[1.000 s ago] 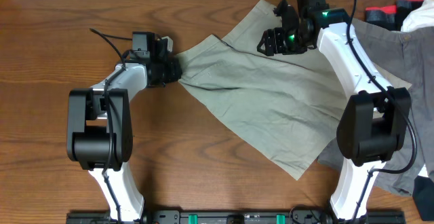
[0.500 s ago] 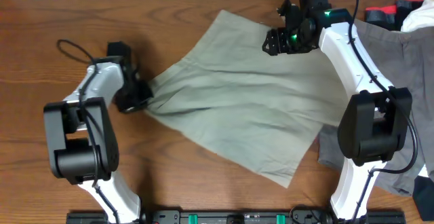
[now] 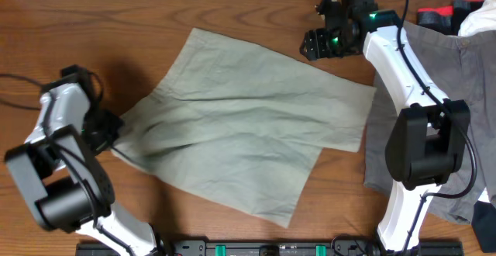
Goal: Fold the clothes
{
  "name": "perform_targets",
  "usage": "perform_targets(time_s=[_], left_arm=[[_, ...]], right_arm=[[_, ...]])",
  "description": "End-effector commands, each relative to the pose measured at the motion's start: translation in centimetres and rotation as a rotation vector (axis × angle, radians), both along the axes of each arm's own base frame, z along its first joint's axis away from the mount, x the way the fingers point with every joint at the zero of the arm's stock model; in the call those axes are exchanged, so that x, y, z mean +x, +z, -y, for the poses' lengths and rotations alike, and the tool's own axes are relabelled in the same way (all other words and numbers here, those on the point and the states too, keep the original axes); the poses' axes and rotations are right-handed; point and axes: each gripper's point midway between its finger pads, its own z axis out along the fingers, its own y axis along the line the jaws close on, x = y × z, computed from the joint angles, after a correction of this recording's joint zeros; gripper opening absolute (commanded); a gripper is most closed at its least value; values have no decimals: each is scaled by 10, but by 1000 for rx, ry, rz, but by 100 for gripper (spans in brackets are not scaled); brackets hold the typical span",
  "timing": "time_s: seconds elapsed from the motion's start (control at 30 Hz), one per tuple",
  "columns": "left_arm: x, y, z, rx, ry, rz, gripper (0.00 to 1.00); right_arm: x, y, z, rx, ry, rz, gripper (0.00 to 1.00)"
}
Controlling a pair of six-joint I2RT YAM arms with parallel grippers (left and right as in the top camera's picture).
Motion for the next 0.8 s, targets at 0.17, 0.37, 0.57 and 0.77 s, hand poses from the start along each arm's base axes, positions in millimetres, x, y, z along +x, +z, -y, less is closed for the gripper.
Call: perform_targets(time_s=[0.17, 0.37, 0.57, 0.77], left_arm=[[44, 58, 42, -171, -346, 352, 51], [97, 105, 108, -202, -681, 635, 15], [157, 110, 185, -136, -1042, 803, 6], [193, 63, 236, -117, -1207, 828, 6]], right_arm=[[-14, -10, -16, -8, 52, 4, 77], [-14, -10, -16, -7, 52, 3, 73], [-21, -6, -28, 63, 87, -17, 55], [-29, -6, -33, 110, 80, -63, 45]])
